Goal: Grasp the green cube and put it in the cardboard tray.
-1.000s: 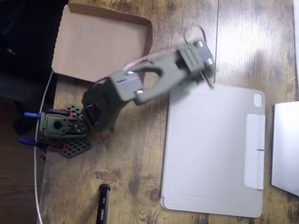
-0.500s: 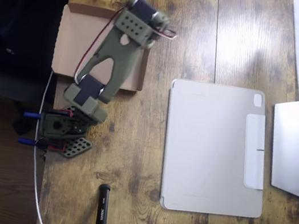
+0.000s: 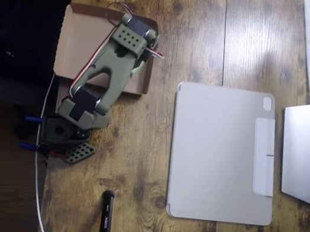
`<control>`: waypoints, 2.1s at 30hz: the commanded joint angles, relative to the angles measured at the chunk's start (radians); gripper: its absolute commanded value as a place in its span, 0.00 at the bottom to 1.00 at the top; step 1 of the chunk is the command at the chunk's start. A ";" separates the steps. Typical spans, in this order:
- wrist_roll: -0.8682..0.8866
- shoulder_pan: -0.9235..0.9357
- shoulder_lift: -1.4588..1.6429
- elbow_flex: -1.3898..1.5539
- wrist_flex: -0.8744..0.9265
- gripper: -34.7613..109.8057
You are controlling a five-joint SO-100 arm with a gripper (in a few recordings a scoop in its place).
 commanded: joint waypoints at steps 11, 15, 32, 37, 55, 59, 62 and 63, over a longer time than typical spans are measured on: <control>0.000 -0.021 -0.077 0.170 -0.202 0.26; 0.008 -0.026 -0.080 0.190 -0.232 0.26; -0.017 0.000 -0.048 0.210 -0.209 0.43; -0.064 0.049 -0.043 0.084 -0.115 0.44; -0.236 0.531 -0.064 -0.189 0.003 0.33; -0.063 0.775 -0.147 -0.304 0.092 0.27; 0.095 0.841 -0.210 -0.319 0.193 0.25; 0.114 0.847 -0.221 -0.299 0.212 0.25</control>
